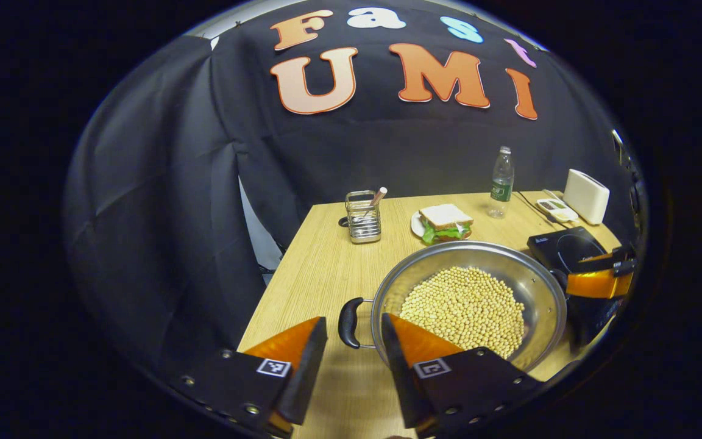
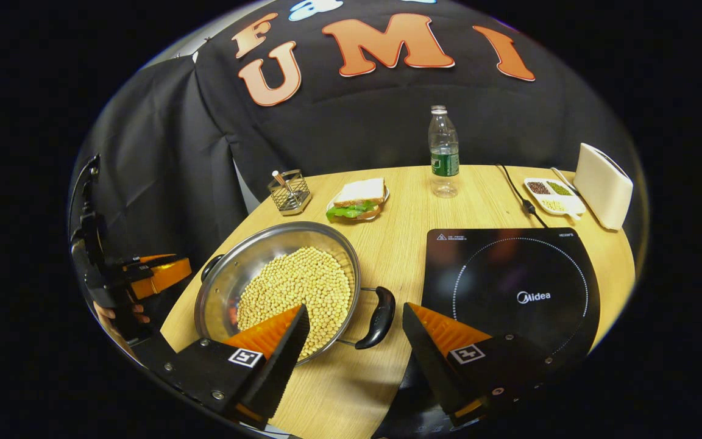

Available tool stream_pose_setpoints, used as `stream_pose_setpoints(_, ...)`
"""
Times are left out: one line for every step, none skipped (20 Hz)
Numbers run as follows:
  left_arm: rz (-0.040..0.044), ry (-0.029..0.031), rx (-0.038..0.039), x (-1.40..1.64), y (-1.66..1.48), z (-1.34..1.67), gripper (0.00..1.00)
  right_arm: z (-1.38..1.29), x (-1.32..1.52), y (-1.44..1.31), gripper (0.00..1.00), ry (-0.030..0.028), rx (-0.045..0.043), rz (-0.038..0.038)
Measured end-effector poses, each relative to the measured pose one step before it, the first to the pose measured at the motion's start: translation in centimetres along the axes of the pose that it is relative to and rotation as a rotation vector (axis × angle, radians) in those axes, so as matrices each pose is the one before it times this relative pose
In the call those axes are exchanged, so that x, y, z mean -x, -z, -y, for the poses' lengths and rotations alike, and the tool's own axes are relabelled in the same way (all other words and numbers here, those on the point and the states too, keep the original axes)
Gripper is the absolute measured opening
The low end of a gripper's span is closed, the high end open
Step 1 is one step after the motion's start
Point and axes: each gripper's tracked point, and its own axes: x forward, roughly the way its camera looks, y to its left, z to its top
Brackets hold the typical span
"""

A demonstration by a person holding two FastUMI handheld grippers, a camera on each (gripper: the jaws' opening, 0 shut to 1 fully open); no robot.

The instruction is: First push the handle of the pot to place it horizontally, then grasp the pot with both hands and set it on the induction cooktop.

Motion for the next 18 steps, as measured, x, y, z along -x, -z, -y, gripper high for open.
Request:
stream_pose_setpoints(-0.02764,0.04529,0.00971,-0.238,0.407,0.591,0.66,0.093,-0.195,0.162,0.96,0.00477,-0.00129,-0.00921)
stream_pose_setpoints(-0.00744,0.02593,-0.01305,-0.56,0.21,0.164,0.66,0.159,-0.022,0.348,0.96,0.00992,-0.00779,-0.00757)
stream_pose_setpoints(-0.01484,0.01407,-0.00606,-0.976,0.25,-0.062,0.65,-0.119,-0.291,0.156,0.96,0.00379,-0.00782,-0.00549)
stream_pose_setpoints(-0.03491,0.01155,0.00352,-0.523,0.686,0.278,0.65,-0.264,-0.132,0.347,0.96,0.00248,-0.00388,-0.0091)
stream_pose_setpoints(-0.01054,0.00143,0.00864,-0.591,0.426,0.007,0.65,-0.321,-0.199,0.131,0.95,-0.00151,0.00018,-0.00685)
stream_pose_setpoints(-0.01796,-0.00411,0.00782,-0.874,0.319,-0.055,0.66,-0.241,-0.334,0.193,0.95,0.00325,0.00308,-0.00572)
stream_pose_setpoints(-0.01696,-0.01826,0.00009,-0.391,0.392,-0.411,0.65,0.162,-0.174,-0.044,0.95,0.01705,0.00812,0.00402)
stream_pose_setpoints(0.00526,-0.02202,-0.01205,-0.477,-0.115,-0.68,0.66,0.042,-0.355,-0.028,0.96,0.00891,0.00207,-0.00178)
stream_pose_setpoints(0.00871,-0.00168,-0.01334,-0.093,-0.38,0.089,0.67,0.135,-0.083,0.298,0.95,0.00828,-0.00483,-0.00755)
stream_pose_setpoints(-0.00067,-0.00647,-0.01528,-0.071,-0.176,-0.093,0.66,-0.04,-0.202,0.134,0.95,0.00375,-0.00766,-0.00922)
stream_pose_setpoints(-0.00861,-0.02903,-0.01662,0.085,0.085,-0.576,0.65,0.073,-0.257,0.12,0.95,0.00508,-0.00634,-0.00625)
stream_pose_setpoints(-0.00184,-0.02798,-0.01205,-0.143,-0.219,-0.656,0.65,0.115,-0.392,0.135,0.95,0.00772,-0.00501,-0.00515)
stream_pose_setpoints(-0.01307,-0.01125,-0.01545,0.067,0.238,-0.121,0.65,0.105,-0.388,-0.009,0.95,0.0068,-0.00267,-0.00546)
stream_pose_setpoints(0.0028,0.00413,-0.00804,-0.105,0.015,-0.077,0.65,-0.071,-0.272,0.201,0.95,0.00289,-0.00385,-0.00566)
stream_pose_setpoints(-0.00345,0.00435,-0.00613,-0.337,-0.02,0.063,0.7,-0.073,-0.343,0.091,0.95,0.00129,-0.00259,-0.00574)
stream_pose_setpoints(-0.01991,-0.00262,-0.0081,-0.257,0.451,-0.138,0.76,0.008,-0.244,0.153,0.95,0.00277,-0.00334,-0.00706)
stream_pose_setpoints(-0.0125,-0.00723,-0.01061,-0.221,0.209,-0.26,0.82,-0.125,-0.217,-0.114,0.95,-0.00339,-0.00273,0.00077)
stream_pose_setpoints(-0.00211,-0.00276,0.00185,-0.377,-0.125,-0.121,0.83,-0.083,-0.217,0.035,0.94,0.00036,-0.00282,0.00069)
